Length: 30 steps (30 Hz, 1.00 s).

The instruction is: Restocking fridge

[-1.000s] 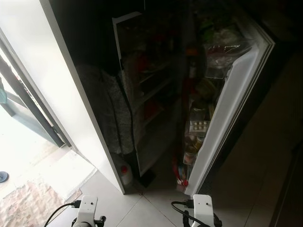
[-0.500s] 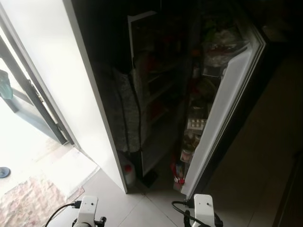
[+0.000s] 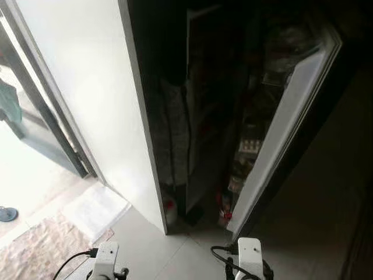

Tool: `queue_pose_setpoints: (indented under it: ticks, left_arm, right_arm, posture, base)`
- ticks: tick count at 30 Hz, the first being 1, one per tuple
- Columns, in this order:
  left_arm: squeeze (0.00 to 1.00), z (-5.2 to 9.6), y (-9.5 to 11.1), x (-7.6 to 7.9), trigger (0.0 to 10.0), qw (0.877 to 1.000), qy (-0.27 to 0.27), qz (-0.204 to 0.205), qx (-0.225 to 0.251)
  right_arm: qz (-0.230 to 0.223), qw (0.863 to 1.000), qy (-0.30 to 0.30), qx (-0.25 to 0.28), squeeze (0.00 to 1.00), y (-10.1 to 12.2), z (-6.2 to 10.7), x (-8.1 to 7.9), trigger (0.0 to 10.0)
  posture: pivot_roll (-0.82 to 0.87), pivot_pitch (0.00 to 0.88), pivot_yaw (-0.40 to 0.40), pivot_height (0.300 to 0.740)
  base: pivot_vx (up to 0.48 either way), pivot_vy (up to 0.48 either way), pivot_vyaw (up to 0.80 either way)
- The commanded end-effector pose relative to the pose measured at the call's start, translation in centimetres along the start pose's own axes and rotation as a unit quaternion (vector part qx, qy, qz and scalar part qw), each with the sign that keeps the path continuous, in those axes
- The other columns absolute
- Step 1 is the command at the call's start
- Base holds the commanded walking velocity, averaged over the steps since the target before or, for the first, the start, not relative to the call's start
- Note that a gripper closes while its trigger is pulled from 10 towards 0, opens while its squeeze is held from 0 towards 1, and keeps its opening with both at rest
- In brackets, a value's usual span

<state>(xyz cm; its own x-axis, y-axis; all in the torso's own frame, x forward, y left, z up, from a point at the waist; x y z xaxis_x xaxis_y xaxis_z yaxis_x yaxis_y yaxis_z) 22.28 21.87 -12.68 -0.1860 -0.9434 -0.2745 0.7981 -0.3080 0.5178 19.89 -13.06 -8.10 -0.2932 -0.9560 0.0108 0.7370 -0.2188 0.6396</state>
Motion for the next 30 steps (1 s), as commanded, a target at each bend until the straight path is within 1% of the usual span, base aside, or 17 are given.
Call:
queue_pose_setpoints:
  ticks: [1, 4, 12, 16, 17, 18, 20, 26, 30]
  left_arm:
    - [0.0, -0.04, 0.3, 0.33, 10.0, 1.0, -0.006, -0.001, 0.003]
    - [0.0, -0.04, 0.35, 0.37, 10.0, 1.0, -0.007, -0.002, 0.005]
    - [0.0, -0.05, 0.34, 0.34, 10.0, 1.0, -0.008, 0.0, 0.004]
    - [0.0, -0.03, 0.14, 0.3, 10.0, 1.0, -0.007, -0.006, 0.0]
    - [0.0, -0.02, -0.05, 0.29, 10.0, 1.0, -0.006, -0.015, -0.005]
    - [0.0, 0.0, -0.21, 0.28, 10.0, 1.0, -0.005, -0.02, -0.007]
    - [0.0, 0.01, -0.27, 0.28, 10.0, 1.0, -0.005, -0.017, -0.008]
    - [0.0, 0.03, -0.36, 0.42, 10.0, 1.0, -0.006, -0.017, -0.009]
    - [0.0, 0.03, -0.37, 0.4, 10.0, 1.0, -0.006, -0.019, -0.008]
  right_arm:
    - [-0.037, 0.999, 0.028, -0.021, 0.0, -1.08, 1.12, -3.08, 10.0]
    - [-0.033, 0.999, 0.028, -0.02, 0.0, -1.02, 1.11, -3.11, 10.0]
    - [-0.035, 0.999, 0.03, -0.013, 0.0, -0.87, 1.14, -3.24, 10.0]
    - [-0.038, 0.999, 0.032, -0.007, 0.0, -0.79, 1.18, -3.35, 10.0]
    - [-0.039, 0.999, 0.033, -0.008, 0.0, -0.81, 1.2, -3.36, 10.0]
    - [-0.042, 0.999, 0.031, -0.007, 0.0, -0.83, 1.22, -3.36, 10.0]
    - [-0.044, 0.999, 0.029, -0.008, 0.0, -0.87, 1.25, -3.34, 10.0]
    - [-0.038, 0.999, 0.03, -0.01, 0.0, -0.91, 1.21, -3.27, 10.0]
    - [-0.037, 0.999, 0.033, -0.006, 0.0, -0.85, 1.17, -3.3, 10.0]
  posture:
    - [-0.2, 0.0, 0.049, 0.74]
    - [-0.2, 0.001, 0.05, 0.74]
    - [-0.2, 0.0, 0.053, 0.74]
    - [-0.2, 0.0, 0.054, 0.74]
    - [-0.2, 0.0, 0.054, 0.74]
    - [-0.2, 0.002, 0.054, 0.74]
    - [-0.2, 0.001, 0.054, 0.74]
    - [-0.2, 0.0, 0.052, 0.74]
    - [-0.2, 0.0, 0.052, 0.74]
  base:
    - [0.0, 0.0, -0.76]
    - [0.0, 0.0, -0.76]
    - [0.0, 0.0, 0.0]
    - [0.0, 0.0, 0.0]
    - [0.0, 0.0, 0.0]
    - [0.262, 0.0, 0.0]
    - [0.277, 0.0, 0.0]
    - [0.316, 0.0, -0.74]
    - [0.321, 0.0, 0.0]
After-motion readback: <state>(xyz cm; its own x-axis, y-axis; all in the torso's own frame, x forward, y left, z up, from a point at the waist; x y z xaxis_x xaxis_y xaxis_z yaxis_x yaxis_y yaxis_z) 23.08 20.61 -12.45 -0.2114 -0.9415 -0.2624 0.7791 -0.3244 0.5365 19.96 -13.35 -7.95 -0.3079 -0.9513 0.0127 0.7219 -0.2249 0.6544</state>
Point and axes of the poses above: a point about 5 cm out from each wrist's last joint towards the gripper, its own z axis pointing back from the gripper into the wrist, its own y axis along the axis of the wrist's last joint, x = y × z, the point moved 6 cm from there along -z, pointing out of the wrist towards the gripper, and after that the axes turned 14 degrees about -z, right-handed, at the moved point
